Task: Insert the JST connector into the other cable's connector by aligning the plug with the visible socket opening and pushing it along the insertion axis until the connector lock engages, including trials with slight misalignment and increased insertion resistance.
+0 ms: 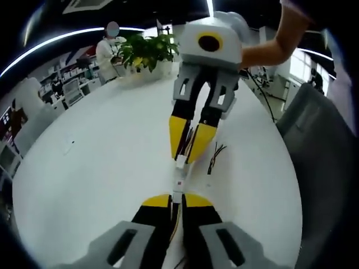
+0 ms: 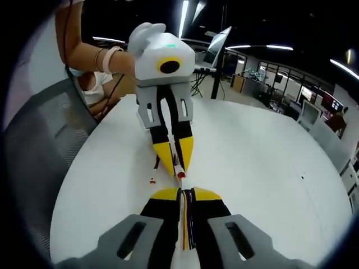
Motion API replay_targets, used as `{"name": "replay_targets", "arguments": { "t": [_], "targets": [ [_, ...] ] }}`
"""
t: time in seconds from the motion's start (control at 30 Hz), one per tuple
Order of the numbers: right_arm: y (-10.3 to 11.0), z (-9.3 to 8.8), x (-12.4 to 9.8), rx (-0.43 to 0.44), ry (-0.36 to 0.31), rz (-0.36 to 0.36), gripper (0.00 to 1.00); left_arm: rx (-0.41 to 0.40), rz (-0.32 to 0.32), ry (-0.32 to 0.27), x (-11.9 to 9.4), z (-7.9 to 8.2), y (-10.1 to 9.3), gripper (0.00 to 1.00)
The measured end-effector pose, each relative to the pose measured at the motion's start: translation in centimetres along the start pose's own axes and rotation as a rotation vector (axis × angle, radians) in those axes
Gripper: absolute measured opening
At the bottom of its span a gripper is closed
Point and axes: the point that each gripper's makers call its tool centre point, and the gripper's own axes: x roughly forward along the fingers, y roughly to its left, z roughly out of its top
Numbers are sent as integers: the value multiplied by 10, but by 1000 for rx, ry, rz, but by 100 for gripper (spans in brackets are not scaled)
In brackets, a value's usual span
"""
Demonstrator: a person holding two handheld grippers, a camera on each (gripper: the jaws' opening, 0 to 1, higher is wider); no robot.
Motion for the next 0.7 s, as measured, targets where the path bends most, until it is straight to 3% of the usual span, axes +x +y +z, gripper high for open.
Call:
{"name": "replay_targets", "arguments": {
  "t": [0.7],
  "targets": [
    [8, -10, 10, -99, 67, 40, 3, 38, -23, 28, 6, -1, -7, 0]
  ]
}}
